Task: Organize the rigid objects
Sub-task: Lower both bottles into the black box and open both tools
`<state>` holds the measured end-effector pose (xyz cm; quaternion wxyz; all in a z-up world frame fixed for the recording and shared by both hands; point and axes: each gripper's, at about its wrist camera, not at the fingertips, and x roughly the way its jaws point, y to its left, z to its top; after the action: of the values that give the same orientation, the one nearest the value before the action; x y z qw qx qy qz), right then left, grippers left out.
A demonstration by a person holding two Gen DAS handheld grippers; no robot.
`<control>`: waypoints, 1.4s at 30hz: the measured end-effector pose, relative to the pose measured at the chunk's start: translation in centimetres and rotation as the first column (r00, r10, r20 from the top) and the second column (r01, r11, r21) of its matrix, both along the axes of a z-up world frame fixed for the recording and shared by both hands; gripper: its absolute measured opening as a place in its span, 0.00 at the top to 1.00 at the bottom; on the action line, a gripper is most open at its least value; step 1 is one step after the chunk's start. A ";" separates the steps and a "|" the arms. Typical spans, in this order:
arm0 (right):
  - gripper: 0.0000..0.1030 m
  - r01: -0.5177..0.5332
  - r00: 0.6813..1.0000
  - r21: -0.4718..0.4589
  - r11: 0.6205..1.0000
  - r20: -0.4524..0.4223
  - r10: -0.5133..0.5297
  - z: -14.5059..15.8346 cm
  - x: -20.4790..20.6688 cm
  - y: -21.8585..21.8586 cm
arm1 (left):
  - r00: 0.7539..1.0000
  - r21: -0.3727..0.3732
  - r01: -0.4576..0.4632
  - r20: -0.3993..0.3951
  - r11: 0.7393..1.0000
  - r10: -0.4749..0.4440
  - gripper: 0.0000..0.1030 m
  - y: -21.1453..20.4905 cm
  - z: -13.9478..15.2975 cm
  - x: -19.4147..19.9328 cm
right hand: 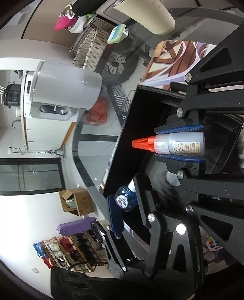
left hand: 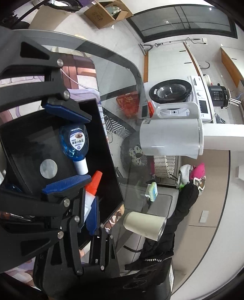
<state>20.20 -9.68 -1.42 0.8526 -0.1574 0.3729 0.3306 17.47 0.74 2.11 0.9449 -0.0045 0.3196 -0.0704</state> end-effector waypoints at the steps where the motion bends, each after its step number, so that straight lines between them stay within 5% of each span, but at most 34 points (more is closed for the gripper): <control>1: 0.80 0.002 1.000 0.002 1.000 -0.010 -0.002 0.0 0.1 0.0 | 1.000 0.002 -0.003 -0.005 1.000 0.003 0.45 0.1 -0.1 0.0; 8: 0.80 0.057 0.997 -0.027 0.998 -0.050 -0.059 -0.1 0.6 0.4 | 1.000 0.005 -0.008 -0.003 1.000 0.008 0.45 0.2 -0.2 -0.1; 20: 0.77 0.019 1.000 0.021 1.000 0.023 -0.019 -0.1 -0.7 -0.5 | 1.000 0.025 0.016 0.004 1.000 -0.016 0.45 -0.3 -0.4 -0.6; 23: 0.66 0.026 0.997 -0.003 1.000 0.071 -0.026 0.3 -1.4 -0.7 | 1.000 0.003 0.024 0.008 1.000 -0.024 0.45 0.1 -0.1 -1.0; 29: 0.12 0.016 0.991 0.055 0.998 0.135 -0.023 1.9 -3.3 -2.3 | 0.999 -0.001 0.008 0.037 1.000 -0.008 0.34 0.2 0.5 -2.1; 36: 0.02 0.036 0.984 0.090 0.995 0.170 -0.050 3.3 -5.2 -4.3 | 0.997 -0.030 -0.004 0.076 1.000 0.006 0.01 0.2 1.4 -3.7; 42: 0.01 0.055 0.986 0.143 0.988 0.149 -0.077 4.5 -6.7 -7.3 | 0.996 -0.045 -0.014 0.083 0.999 0.017 0.00 0.6 2.2 -5.8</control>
<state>13.47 -17.02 3.09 0.8982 -0.1105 0.2870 0.3140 11.71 1.35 4.29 0.9577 -0.0247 0.2780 -0.0702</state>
